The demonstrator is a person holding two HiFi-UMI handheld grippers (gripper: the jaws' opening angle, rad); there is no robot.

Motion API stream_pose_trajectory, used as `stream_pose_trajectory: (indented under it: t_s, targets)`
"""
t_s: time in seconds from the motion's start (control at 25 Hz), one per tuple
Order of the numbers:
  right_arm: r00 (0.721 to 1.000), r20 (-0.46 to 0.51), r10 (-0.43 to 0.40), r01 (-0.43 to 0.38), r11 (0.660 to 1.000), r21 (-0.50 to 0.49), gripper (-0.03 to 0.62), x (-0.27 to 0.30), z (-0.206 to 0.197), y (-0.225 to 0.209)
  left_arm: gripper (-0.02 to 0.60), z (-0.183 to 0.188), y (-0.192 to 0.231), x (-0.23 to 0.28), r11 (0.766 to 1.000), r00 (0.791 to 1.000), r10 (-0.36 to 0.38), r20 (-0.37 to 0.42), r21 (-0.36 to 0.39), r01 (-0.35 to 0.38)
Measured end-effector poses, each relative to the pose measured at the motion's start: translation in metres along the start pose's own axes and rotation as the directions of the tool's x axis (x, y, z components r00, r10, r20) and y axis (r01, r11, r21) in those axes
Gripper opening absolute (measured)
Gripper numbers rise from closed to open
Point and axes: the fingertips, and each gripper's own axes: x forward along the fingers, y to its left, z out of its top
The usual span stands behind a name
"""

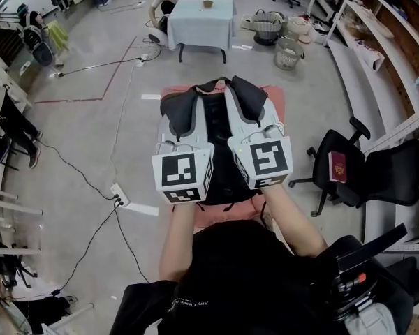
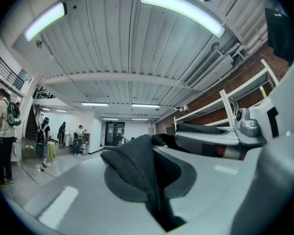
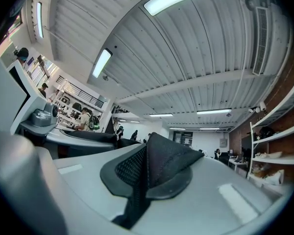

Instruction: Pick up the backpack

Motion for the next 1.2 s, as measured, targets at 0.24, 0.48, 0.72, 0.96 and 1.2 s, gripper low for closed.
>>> stream_pose_trajectory:
  t_s: [0.24,0.48,0.72,0.96,1.2]
  targets:
    - [1.0,-0.014,-0.009,0.009,1.0,0.008,0.026,-0.001,-0.008,0.0,0.018,-0.006,-0.003,-0.001,1.0,1.0,-0.008,-0.006,0.0,0.008]
    - [1.0,-0.012,-0.013,0.013,1.0,-0.024,0.026,-0.008,-0.011,0.006,0.02,-0.008,-0.005,-0.006,1.0,1.0,-0.01,-0.004,-0.024,0.01]
    - [1.0,0.001,-0.016,0.016,0.999,-0.036,0.026,-0.003,-0.005,0.005,0.02,-0.006,-0.004,-0.003,1.0,1.0,-0.006,-0.006,-0.01,0.006]
    - [0.999,-0.026,-0.022,0.022,0.999,-0.031,0.026,-0.003,-0.01,0.006,0.02,-0.011,-0.004,-0.002,1.0,0.999,-0.01,-0.034,-0.015,0.01]
    - [0.998,-0.049,-0.034,0.032,0.999,-0.041,0.026,-0.002,-0.018,0.004,0.02,-0.018,-0.007,0.002,1.0,0.999,-0.019,-0.05,-0.006,0.019]
